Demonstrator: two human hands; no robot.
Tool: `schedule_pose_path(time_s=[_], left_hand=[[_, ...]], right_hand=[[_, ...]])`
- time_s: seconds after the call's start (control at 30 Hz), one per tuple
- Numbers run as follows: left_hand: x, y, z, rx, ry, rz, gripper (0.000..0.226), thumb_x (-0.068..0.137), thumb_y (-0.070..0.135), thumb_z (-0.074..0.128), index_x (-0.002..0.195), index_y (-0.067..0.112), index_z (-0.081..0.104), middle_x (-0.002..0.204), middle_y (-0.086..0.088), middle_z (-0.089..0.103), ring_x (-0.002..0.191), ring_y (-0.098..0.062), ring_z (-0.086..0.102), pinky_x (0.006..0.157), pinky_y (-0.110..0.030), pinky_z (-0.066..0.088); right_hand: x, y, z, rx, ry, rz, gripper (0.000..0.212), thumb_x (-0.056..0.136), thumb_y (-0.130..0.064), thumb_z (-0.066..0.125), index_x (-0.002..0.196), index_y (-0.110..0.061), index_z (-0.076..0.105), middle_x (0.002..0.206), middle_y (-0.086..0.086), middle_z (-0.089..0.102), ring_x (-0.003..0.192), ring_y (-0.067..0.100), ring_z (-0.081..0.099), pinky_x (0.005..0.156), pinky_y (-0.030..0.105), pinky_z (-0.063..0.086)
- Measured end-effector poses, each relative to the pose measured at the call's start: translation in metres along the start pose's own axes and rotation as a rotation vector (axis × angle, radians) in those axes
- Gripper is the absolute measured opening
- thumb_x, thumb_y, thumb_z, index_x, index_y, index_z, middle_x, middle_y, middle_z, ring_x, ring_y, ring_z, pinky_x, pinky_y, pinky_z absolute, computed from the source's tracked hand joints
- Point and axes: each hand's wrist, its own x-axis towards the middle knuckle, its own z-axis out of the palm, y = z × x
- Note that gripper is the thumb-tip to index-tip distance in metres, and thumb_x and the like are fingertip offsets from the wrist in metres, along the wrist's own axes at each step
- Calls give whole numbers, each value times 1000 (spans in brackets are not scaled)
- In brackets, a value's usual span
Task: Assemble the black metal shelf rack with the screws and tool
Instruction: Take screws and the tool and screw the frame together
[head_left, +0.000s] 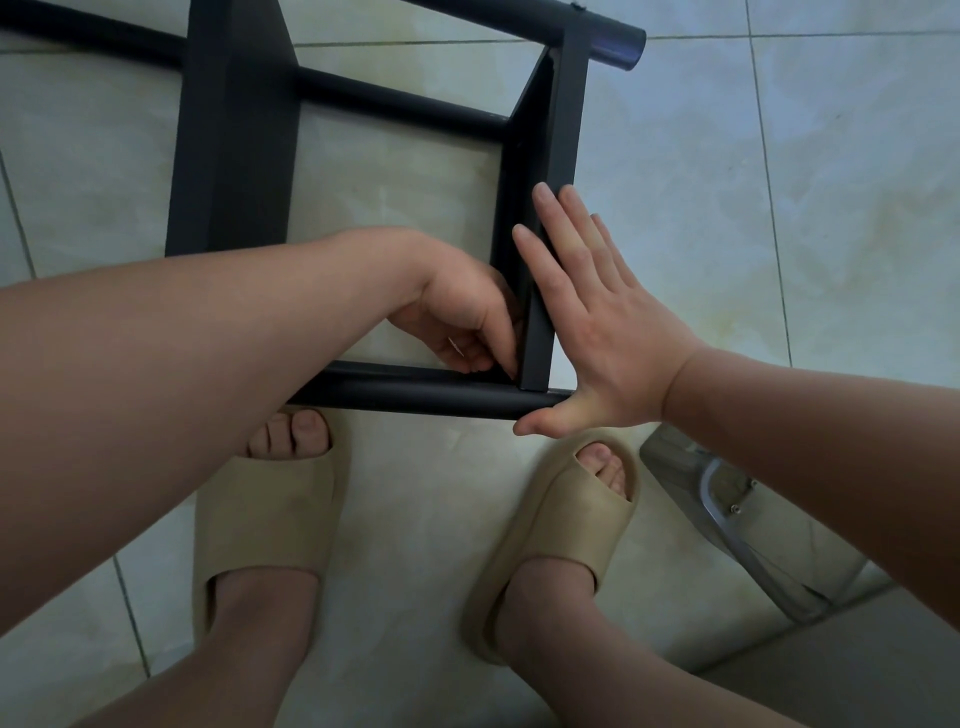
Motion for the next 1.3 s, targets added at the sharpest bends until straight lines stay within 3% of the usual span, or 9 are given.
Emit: schedule_pose_path(time_s=[0.13,0.33,0.57,0.7,0.93,1.13,1.3], left_hand=[[-1,0,0,23,2,-38,10,87,12,68,94,17,75,85,2,73,75,-13,59,81,-29,49],[3,-3,3,18,18,-13,27,87,8,69,66,22,77,73,2,70,67,-12,55,73,-27,48],[-1,0,0,-1,-1,-9,14,86,3,68,89,16,72,77,2,67,71,-12,57,76,-26,49],[-2,-1,-1,4,-25,-81,13,88,18,68,99,20,73,89,4,71,84,-14,59,84,-32,48],[2,-3,3,2,1,-36,11,89,8,67,85,18,72,76,3,69,69,-12,56,72,-26,48],[-2,1,1,-5,-9,-14,15,87,3,67,93,16,71,77,2,67,73,-12,57,78,-28,48],[-2,-1,1,-22,19,-39,9,88,14,67,91,18,74,88,2,72,74,-13,57,82,-30,48]], right_hand=[[0,1,0,-6,3,-2,138,70,-95,46,158,5,11,165,31,1,154,47,-5,124,62,9],[0,0,1,8,9,-1,138,69,-94,48,158,6,12,165,32,2,154,48,-3,124,63,10],[0,1,1,10,9,-3,138,69,-94,48,158,5,12,165,32,2,154,48,-4,124,63,10],[0,1,2,6,16,-7,138,70,-94,48,158,5,12,165,32,2,154,48,-3,123,64,11],[0,1,2,2,13,-5,139,69,-94,48,158,6,13,165,32,2,154,48,-3,123,63,11],[0,1,2,5,11,-5,138,69,-94,49,158,6,12,165,32,2,154,48,-4,123,64,12],[0,1,2,2,11,-2,138,69,-95,47,159,5,11,165,31,1,154,47,-5,124,63,10]])
